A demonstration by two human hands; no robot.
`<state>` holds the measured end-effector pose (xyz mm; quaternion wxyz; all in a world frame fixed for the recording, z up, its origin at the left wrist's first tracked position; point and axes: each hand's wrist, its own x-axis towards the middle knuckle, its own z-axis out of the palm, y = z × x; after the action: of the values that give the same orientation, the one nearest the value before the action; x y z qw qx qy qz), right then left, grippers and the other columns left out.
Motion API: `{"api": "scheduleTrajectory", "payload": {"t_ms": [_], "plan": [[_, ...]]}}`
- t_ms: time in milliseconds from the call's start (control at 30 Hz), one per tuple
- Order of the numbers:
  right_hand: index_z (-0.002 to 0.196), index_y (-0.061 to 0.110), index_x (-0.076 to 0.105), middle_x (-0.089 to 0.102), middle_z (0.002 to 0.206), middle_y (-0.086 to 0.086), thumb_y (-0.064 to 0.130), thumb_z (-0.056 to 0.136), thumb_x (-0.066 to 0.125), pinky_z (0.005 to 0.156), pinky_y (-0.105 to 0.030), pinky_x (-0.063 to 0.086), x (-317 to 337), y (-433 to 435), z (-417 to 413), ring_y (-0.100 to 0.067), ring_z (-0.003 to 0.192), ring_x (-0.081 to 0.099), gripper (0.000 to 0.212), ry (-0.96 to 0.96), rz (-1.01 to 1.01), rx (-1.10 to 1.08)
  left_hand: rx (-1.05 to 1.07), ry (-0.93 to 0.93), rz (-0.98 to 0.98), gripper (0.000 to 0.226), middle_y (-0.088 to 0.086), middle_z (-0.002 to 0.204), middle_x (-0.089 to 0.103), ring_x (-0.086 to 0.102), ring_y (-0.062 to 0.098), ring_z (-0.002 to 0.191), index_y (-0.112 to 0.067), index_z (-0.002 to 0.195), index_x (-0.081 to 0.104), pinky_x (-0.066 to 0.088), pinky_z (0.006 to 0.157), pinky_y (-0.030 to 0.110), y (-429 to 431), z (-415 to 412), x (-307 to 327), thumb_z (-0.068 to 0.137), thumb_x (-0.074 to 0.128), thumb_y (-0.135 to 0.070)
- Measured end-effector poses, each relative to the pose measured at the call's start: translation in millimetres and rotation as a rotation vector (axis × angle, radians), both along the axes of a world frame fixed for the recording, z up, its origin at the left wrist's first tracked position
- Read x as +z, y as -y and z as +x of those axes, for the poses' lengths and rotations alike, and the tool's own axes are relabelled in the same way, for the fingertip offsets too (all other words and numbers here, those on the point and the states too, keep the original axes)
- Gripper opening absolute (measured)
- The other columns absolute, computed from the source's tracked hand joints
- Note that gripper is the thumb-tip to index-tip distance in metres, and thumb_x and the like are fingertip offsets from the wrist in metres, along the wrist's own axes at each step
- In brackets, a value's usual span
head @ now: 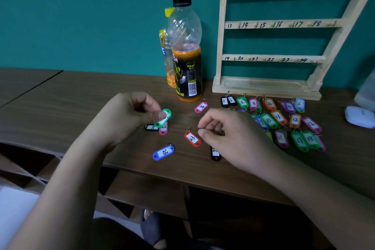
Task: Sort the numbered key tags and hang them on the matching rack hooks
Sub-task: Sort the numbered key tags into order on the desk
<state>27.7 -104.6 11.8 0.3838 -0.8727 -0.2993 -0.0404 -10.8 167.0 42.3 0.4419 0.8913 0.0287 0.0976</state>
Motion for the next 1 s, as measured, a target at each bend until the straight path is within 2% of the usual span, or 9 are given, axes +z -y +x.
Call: {"api": "scheduleTrajectory", "payload": {"t_ms": [167, 333, 433, 533, 600, 700, 800, 900, 1000], "plan": [[0.102, 0.03, 0.077, 0.072, 0.088, 0.017, 0.039, 0.094, 0.078, 0.074, -0.011, 0.047, -3.2, -17.7, 4.9, 0.005, 0.088, 0.064, 0.012, -0.079, 0.113, 0.0, -0.02, 0.061, -0.17, 0.017, 0.015, 0.089, 0.077, 0.067, 0.017, 0.076, -0.015, 0.09, 0.076, 0.051, 0.075, 0.032, 16.4, -2.0, 3.4, 0.083, 0.087, -0.026], [0.103, 0.026, 0.077, 0.078, 0.09, 0.012, 0.032, 0.095, 0.079, 0.085, -0.038, 0.061, -5.5, -32.2, 8.0, -0.001, 0.087, 0.073, 0.01, -0.181, 0.269, 0.022, -0.139, 0.041, -0.224, 0.023, 0.019, 0.089, 0.077, 0.071, 0.05, 0.085, -0.011, 0.094, 0.076, 0.052, 0.082, 0.045, 24.9, -2.2, 1.2, 0.082, 0.086, -0.027], [0.098, 0.022, 0.078, 0.078, 0.085, 0.008, 0.023, 0.095, 0.079, 0.08, -0.039, 0.063, -4.5, -33.5, 10.0, -0.004, 0.08, 0.075, 0.003, -0.191, 0.34, 0.017, -0.163, 0.017, -0.217, 0.02, 0.02, 0.091, 0.078, 0.072, 0.046, 0.086, -0.011, 0.095, 0.077, 0.054, 0.085, 0.051, 23.3, -3.3, 2.0, 0.085, 0.084, -0.026], [0.093, 0.023, 0.079, 0.078, 0.083, 0.008, 0.017, 0.095, 0.078, 0.074, -0.028, 0.061, -2.9, -31.4, 10.9, -0.005, 0.077, 0.074, 0.006, -0.207, 0.347, 0.012, -0.119, -0.001, -0.193, 0.012, 0.014, 0.092, 0.079, 0.073, 0.043, 0.097, -0.014, 0.097, 0.079, 0.055, 0.098, 0.055, 13.9, -4.4, 2.9, 0.088, 0.082, -0.023], [0.089, 0.026, 0.079, 0.077, 0.081, 0.009, 0.015, 0.093, 0.078, 0.071, -0.021, 0.057, -3.2, -30.2, 10.9, -0.004, 0.076, 0.073, 0.011, -0.209, 0.322, 0.0, -0.039, 0.008, -0.127, 0.008, 0.008, 0.093, 0.079, 0.073, 0.035, 0.098, -0.02, 0.095, 0.08, 0.055, 0.099, 0.052, 3.7, -3.0, 0.4, 0.088, 0.083, -0.022], [0.086, 0.028, 0.078, 0.076, 0.08, 0.012, 0.018, 0.092, 0.079, 0.071, -0.021, 0.055, -6.0, -29.4, 9.9, -0.002, 0.078, 0.072, 0.011, -0.205, 0.252, -0.019, 0.035, -0.035, -0.011, 0.006, -0.003, 0.09, 0.08, 0.073, 0.023, 0.092, -0.024, 0.09, 0.08, 0.056, 0.094, 0.043, -8.6, -0.1, -6.0, 0.089, 0.082, -0.018], [0.089, 0.032, 0.076, 0.072, 0.081, 0.016, 0.023, 0.093, 0.078, 0.071, -0.021, 0.054, -9.2, -31.6, 5.8, 0.0, 0.081, 0.068, 0.01, -0.119, 0.151, -0.039, 0.099, -0.101, 0.213, 0.005, -0.015, 0.084, 0.078, 0.071, 0.008, 0.086, -0.031, 0.086, 0.079, 0.056, 0.086, 0.035, -19.6, 3.5, -12.6, 0.086, 0.083, -0.027], [0.094, 0.031, 0.075, 0.068, 0.083, 0.017, 0.023, 0.093, 0.078, 0.069, -0.014, 0.051, -9.3, -35.2, 0.3, 0.003, 0.085, 0.063, 0.009, -0.08, 0.08, -0.013, 0.155, -0.12, 0.276, 0.01, -0.017, 0.082, 0.075, 0.068, 0.004, 0.084, -0.034, 0.084, 0.078, 0.05, 0.075, 0.03, -29.7, 5.5, -17.1, 0.081, 0.087, -0.036], [0.099, 0.03, 0.074, 0.066, 0.09, 0.016, 0.031, 0.092, 0.079, 0.075, -0.017, 0.049, -10.9, -39.6, -3.9, -0.001, 0.089, 0.06, 0.009, 0.042, -0.031, 0.02, 0.173, -0.157, 0.326, 0.015, -0.014, 0.082, 0.074, 0.066, 0.004, 0.083, -0.033, 0.084, 0.076, 0.045, 0.069, 0.027, -32.4, 6.6, -21.0, 0.079, 0.089, -0.039]]}}
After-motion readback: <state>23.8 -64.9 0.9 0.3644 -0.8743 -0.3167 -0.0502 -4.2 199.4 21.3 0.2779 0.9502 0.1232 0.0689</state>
